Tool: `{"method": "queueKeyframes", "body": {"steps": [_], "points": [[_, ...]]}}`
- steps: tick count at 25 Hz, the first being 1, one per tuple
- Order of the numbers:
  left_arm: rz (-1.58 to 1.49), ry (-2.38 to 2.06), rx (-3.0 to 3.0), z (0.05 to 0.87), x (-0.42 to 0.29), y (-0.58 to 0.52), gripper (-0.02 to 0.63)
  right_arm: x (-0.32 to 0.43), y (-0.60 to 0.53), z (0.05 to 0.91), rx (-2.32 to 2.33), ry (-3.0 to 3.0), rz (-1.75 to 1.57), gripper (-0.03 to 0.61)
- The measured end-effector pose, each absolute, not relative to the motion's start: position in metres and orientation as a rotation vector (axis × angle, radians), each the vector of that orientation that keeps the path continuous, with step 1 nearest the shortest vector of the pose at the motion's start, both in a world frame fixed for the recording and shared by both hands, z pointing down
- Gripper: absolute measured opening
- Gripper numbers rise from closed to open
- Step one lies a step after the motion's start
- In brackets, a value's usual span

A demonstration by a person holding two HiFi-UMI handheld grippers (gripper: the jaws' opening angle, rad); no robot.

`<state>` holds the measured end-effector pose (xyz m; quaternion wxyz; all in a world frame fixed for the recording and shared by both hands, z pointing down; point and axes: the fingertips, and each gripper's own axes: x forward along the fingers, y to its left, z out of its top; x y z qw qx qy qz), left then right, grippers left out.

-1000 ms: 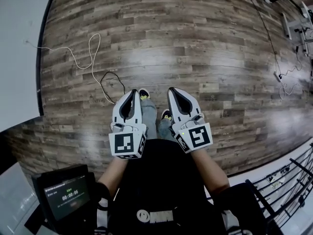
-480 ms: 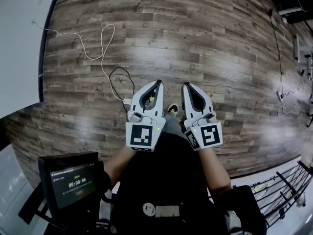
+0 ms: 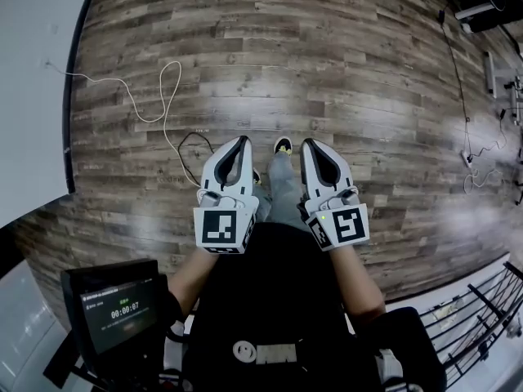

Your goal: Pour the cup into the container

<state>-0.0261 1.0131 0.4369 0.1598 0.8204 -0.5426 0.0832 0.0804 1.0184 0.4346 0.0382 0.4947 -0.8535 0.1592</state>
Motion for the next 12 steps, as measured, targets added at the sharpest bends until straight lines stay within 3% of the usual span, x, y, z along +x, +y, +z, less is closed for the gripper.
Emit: {"method": "queueKeyframes", "body": {"steps": [12], "points": [[0.329,-1.614,2.330,0.427,0.009,0.912,0.000,0.128,0.918,0.435,1.411,-2.701,0.497,0.003]]}}
